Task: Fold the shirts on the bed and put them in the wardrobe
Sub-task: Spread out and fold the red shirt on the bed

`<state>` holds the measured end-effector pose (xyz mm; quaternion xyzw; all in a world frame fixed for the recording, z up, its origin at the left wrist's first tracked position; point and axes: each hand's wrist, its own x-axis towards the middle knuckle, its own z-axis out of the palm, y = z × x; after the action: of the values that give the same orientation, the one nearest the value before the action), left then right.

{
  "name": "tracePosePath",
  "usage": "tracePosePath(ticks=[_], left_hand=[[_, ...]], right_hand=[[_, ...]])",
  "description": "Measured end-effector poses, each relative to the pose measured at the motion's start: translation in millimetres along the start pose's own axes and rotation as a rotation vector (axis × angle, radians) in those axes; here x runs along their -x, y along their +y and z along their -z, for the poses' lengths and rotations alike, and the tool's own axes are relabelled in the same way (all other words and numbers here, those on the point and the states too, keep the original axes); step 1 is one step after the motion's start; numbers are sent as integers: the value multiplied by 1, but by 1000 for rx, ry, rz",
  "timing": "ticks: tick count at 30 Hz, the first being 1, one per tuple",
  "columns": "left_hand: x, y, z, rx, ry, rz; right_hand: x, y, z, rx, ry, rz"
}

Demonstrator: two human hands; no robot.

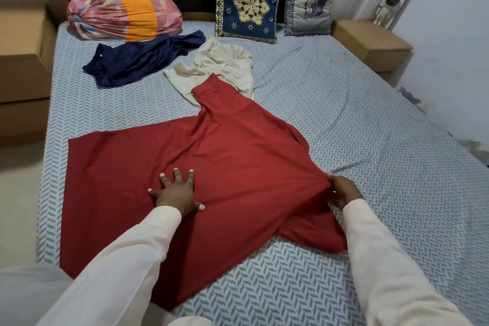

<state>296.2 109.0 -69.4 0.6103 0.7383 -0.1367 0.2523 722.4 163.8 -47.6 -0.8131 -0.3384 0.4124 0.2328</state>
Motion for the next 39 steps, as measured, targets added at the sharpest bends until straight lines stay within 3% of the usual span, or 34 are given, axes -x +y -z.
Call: tracePosePath(ticks=[3, 5, 9, 11, 17, 20, 24, 29, 32, 33, 35, 37, 39], left_hand=[[8, -7, -8, -18, 46, -32], [11, -12, -13, -50, 82, -64], [24, -30, -24, -102, 123, -116], [31, -36, -28, -127, 148, -144], [48, -41, -39, -175, 173, -257], [58, -38, -41, -192, 145, -296], [76, -42, -44, -230, 128, -327], [96, -61, -45, -243, 77, -285], [103, -73, -45, -232, 56, -254], [105, -76, -45, -224, 46, -240], [105, -79, -43, -208, 22, -221], [105, -81, -42, -184, 11, -203], [104, -85, -40, -159, 6, -183]], right_hand=[[11, 28, -6, -78, -57, -64], [9, 36, -7, -59, -56, 0], [29, 35, 5, -197, 150, 62], [35, 40, 9, -66, 215, 100], [42, 80, 10, 502, 42, 39], [75, 68, 22, 547, -34, 49], [78, 82, 52, 434, 135, 89], [102, 100, 37, 705, 274, 92], [116, 87, 2, 672, 413, 333], [121, 79, -13, 615, 368, 441], [126, 69, -41, 544, 74, 606], [131, 64, -65, 663, -208, 669], [134, 61, -79, 840, -315, 662]])
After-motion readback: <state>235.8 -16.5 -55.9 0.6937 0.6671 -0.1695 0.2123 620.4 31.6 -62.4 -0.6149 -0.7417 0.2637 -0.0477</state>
